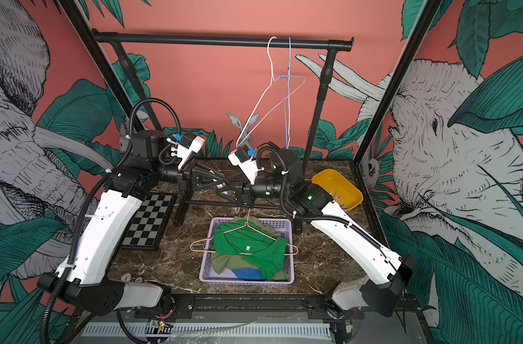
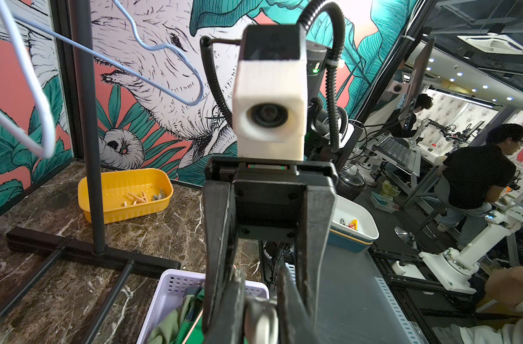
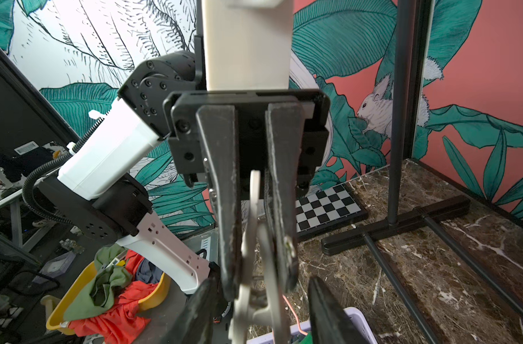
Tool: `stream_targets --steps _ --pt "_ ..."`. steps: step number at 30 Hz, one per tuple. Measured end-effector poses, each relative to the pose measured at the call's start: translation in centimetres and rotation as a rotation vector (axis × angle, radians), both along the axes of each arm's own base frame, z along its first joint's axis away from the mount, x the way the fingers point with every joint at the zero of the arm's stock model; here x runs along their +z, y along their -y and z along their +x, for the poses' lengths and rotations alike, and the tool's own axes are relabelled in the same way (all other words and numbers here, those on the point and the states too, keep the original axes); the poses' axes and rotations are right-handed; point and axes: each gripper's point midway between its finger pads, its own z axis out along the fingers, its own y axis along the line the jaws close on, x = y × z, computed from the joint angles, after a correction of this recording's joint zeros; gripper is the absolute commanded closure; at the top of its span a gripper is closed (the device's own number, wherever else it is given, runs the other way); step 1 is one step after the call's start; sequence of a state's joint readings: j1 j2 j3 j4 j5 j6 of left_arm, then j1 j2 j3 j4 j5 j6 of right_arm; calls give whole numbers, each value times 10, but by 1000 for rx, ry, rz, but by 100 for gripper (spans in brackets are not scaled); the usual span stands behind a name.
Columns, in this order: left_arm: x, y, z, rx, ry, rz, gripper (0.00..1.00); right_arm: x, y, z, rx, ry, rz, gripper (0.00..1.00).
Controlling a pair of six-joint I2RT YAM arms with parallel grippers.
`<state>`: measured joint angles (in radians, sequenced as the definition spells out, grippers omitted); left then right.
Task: Remove the clothespins securing tank tops to the hanger
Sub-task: Place the clothespin in the storage box.
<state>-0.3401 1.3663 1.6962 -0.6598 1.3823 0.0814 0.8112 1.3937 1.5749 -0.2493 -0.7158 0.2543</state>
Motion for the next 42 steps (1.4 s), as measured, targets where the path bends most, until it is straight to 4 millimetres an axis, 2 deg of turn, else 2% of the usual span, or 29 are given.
stream_targets --steps 8,10,13,16,21,28,37,42 --pt "-1 0 -3 -15 -7 -6 89 -2 -1 -1 4 -2 -8 79" --pt "-1 0 -3 -16 -7 -6 81 -4 -2 -1 6 -2 -12 85" --pt "-3 0 -3 -18 -7 -6 63 -5 -2 -1 6 -6 -16 93" --pt "-3 1 -3 -19 -6 -6 57 -6 -3 0 6 -5 -19 100" --pt "-4 1 -4 -19 -1 -5 40 -6 -3 2 -4 1 -20 100" --pt "3 1 -6 -20 32 -13 21 -7 -2 5 -20 9 -23 100" --pt "12 -1 -7 2 75 -12 16 -9 -1 7 -34 15 -30 100" --pt "19 -4 -5 60 136 9 15 -23 7 3 -52 5 -54 100"
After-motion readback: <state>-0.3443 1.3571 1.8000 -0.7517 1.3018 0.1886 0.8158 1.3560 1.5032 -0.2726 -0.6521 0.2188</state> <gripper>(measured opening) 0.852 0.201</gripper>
